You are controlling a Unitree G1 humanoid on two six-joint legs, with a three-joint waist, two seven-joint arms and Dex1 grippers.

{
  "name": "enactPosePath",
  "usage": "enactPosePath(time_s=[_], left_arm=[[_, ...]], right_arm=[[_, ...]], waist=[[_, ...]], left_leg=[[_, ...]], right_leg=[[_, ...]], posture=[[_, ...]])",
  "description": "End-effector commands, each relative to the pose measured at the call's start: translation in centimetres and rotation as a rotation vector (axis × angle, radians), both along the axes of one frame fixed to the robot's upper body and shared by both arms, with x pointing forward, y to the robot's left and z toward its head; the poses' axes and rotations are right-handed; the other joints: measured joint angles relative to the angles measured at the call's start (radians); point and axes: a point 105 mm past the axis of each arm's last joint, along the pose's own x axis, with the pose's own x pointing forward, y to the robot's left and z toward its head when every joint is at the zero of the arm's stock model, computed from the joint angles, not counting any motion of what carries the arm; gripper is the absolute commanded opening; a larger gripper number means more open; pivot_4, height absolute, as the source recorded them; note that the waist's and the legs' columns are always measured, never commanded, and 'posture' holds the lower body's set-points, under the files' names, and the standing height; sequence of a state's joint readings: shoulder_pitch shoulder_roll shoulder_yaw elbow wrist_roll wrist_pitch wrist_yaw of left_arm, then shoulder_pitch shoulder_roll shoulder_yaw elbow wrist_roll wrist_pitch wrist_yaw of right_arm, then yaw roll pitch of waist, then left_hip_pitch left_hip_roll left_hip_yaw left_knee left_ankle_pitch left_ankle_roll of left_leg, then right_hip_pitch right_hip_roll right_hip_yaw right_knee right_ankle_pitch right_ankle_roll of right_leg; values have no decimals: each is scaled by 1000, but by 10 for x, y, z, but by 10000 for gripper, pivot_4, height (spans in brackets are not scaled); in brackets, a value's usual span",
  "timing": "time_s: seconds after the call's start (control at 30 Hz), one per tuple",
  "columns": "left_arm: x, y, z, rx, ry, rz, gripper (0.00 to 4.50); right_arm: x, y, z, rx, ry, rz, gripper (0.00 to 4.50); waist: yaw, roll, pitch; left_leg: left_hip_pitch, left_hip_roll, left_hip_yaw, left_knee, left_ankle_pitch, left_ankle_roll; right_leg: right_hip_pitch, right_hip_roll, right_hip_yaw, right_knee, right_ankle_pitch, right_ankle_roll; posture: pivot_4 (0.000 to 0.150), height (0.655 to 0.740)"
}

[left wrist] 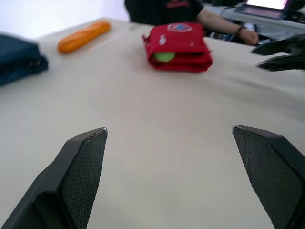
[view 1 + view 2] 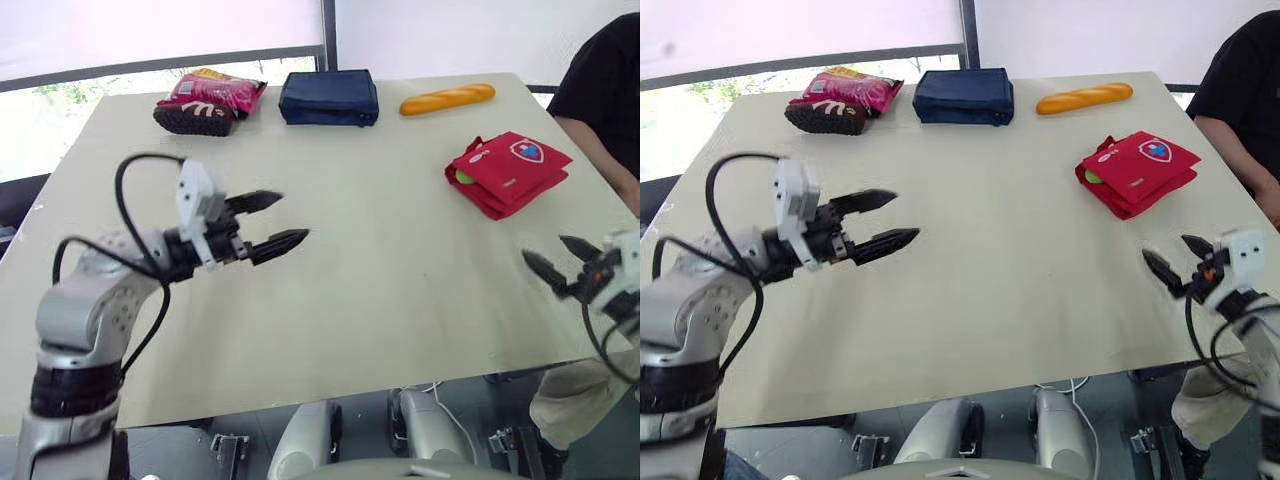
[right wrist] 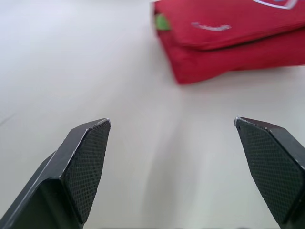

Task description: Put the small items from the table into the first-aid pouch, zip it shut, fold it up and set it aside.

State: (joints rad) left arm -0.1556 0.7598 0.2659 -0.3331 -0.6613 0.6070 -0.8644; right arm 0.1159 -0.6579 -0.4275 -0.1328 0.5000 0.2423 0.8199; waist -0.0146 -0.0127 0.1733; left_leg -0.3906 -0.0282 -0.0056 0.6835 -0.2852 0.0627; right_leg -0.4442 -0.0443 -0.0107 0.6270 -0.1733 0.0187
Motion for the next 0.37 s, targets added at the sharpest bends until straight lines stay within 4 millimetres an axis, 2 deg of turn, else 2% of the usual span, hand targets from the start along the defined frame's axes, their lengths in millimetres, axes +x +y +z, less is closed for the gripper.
enactPosePath(time_s=[0.03, 0.17, 0.27, 0.37], left_arm=[[-8, 34, -12, 52, -36, 130, 45000], [-27, 62, -35, 105, -12, 208, 45000], [-37, 70, -39, 111, -11, 213, 45000], [-40, 72, -40, 112, -20, 208, 45000]], right_arm=[[-21, -1, 31, -84, -150, 108, 44329], [-44, -9, 36, -77, -109, 192, 44329], [-54, -13, 38, -69, -90, 221, 44329], [-59, -13, 35, -57, -67, 244, 44329]], waist=[[2, 0, 0], [14, 0, 0], [30, -1, 0], [34, -1, 0]], left_leg=[[0, 0, 0, 0, 0, 0], [0, 0, 1, 0, -1, 1], [1, 0, 1, 1, -1, 1], [3, 0, 0, 1, -1, 2]], right_leg=[[0, 0, 0, 0, 0, 0], [1, -1, 0, -1, 0, 0], [1, -2, 0, -1, -3, -4], [4, -3, -1, -1, -5, 0]], posture=[[1500, 7397], [1500, 7397], [1500, 7397], [1500, 7397]])
